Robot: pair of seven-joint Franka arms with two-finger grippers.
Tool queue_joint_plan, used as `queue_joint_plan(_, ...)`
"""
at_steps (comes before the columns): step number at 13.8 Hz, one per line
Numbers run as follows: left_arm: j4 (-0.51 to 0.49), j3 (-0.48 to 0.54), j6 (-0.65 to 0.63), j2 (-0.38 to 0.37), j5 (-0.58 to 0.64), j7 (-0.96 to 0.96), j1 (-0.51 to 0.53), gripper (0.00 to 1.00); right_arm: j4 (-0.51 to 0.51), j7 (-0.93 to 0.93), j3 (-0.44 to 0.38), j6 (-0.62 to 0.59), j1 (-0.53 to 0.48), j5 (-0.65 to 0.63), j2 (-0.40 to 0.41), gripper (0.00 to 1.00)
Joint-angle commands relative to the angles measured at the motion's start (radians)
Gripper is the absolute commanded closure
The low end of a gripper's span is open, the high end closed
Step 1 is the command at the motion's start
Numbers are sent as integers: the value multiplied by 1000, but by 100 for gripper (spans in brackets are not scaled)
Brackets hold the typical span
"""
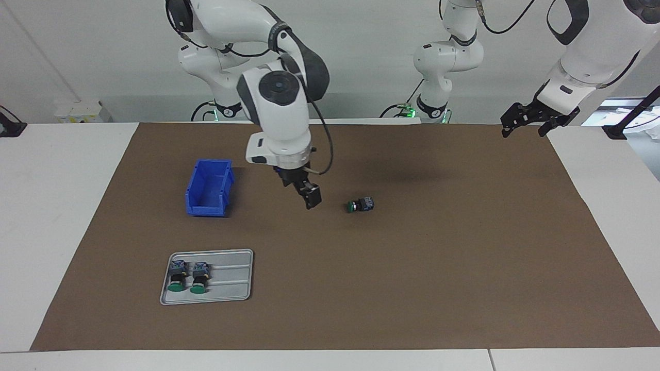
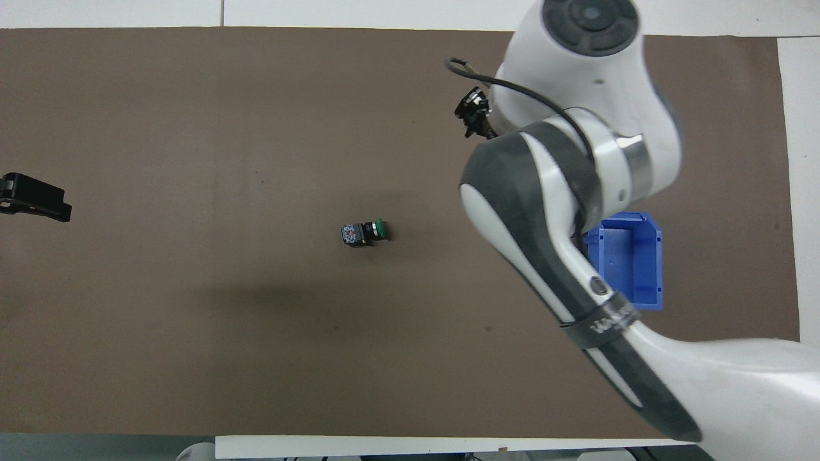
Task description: Place and press button with both arms
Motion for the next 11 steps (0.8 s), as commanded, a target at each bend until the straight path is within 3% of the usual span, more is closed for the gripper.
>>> queue_joint_plan(1,-31,2,11,-26,12,-20,-4,0,-35,-281,12,-72,-106,2,-75,2)
queue_joint_plan(7,-37,2,12,-32,12,-22,-4,0,-35,-694,8,-228,-270,-13,-219,2)
queue_joint_plan(11,-54,2,12,-39,12,-72,-13,0,-38,-971,6,-269,-356,-36,-253,2)
